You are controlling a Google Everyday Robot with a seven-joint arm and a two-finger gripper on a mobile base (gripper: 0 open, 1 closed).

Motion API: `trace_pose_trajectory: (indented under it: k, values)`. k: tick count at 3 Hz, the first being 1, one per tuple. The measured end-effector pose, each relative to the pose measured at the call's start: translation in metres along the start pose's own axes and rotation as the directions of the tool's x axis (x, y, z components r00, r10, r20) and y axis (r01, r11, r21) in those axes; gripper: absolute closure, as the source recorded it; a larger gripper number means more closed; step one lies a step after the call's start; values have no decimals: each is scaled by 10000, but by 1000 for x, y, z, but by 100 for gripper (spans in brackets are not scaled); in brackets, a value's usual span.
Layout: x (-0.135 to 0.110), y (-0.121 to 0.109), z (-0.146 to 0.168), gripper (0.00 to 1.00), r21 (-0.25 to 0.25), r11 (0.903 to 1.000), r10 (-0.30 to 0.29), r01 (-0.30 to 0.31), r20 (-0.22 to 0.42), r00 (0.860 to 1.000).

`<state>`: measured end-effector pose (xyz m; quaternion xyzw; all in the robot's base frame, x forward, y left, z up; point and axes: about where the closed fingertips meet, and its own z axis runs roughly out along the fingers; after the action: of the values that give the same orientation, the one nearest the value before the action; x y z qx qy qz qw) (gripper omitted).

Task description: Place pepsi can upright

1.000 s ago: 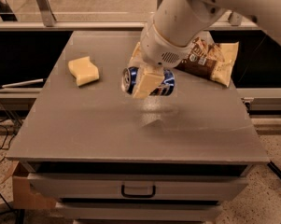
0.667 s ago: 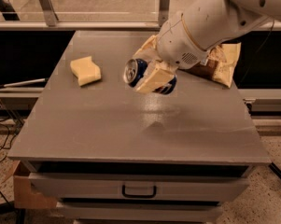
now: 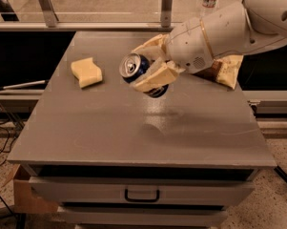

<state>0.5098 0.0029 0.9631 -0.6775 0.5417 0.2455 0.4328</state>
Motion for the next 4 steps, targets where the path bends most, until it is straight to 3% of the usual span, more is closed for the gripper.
trace_pose_trajectory:
  k: [1, 2, 4]
  values:
    - [3, 1, 8, 100, -226, 9982, 586, -560, 1344, 9892]
    - [16, 4, 17, 100, -465, 9854, 1704, -1639, 2469, 9540]
    - [33, 6, 20, 100, -172, 9636, 2559, -2669, 3492, 9014]
